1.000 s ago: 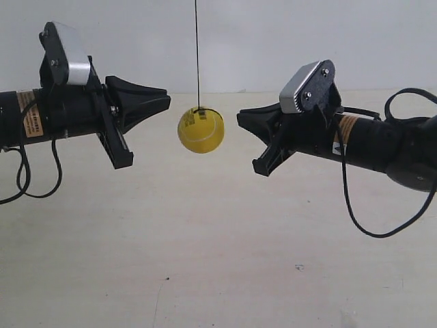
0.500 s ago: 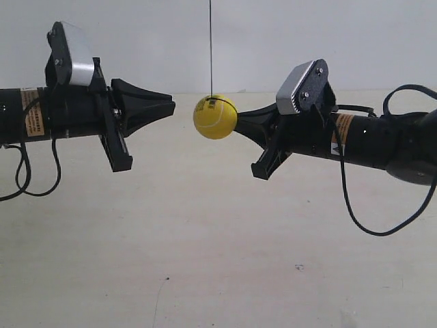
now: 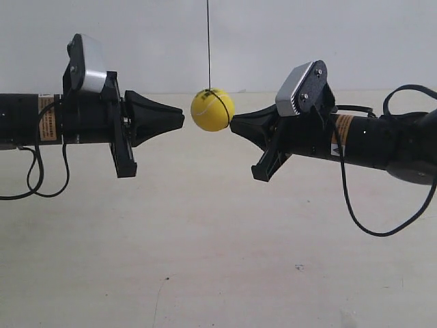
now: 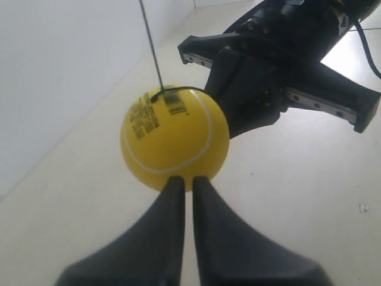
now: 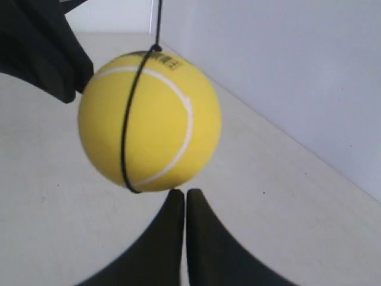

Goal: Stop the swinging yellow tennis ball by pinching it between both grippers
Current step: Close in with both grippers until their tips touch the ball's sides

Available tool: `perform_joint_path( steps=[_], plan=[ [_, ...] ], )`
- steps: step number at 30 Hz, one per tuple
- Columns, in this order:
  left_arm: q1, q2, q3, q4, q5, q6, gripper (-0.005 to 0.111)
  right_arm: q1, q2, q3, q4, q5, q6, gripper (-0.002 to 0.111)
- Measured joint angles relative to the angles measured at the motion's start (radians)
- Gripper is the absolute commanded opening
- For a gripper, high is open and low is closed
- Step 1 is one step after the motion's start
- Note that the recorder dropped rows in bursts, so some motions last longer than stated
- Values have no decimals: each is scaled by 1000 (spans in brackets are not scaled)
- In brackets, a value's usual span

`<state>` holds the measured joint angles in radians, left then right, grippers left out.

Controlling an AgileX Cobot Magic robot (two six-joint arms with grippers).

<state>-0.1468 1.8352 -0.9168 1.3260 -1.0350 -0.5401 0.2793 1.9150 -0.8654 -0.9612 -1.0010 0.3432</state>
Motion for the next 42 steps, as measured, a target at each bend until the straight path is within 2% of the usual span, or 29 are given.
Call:
perform_joint_path(
  steps=[26, 33, 42],
  plan=[
    [0, 0, 0, 1, -27, 0, 5, 0, 0, 0, -12, -59, 9, 0],
    [0, 0, 0, 2, -42, 0, 5, 0, -41, 0, -41, 47, 8, 0],
    [0, 0, 0, 6, -48, 0, 5, -4, -82, 0, -98, 67, 31, 0]
  ],
)
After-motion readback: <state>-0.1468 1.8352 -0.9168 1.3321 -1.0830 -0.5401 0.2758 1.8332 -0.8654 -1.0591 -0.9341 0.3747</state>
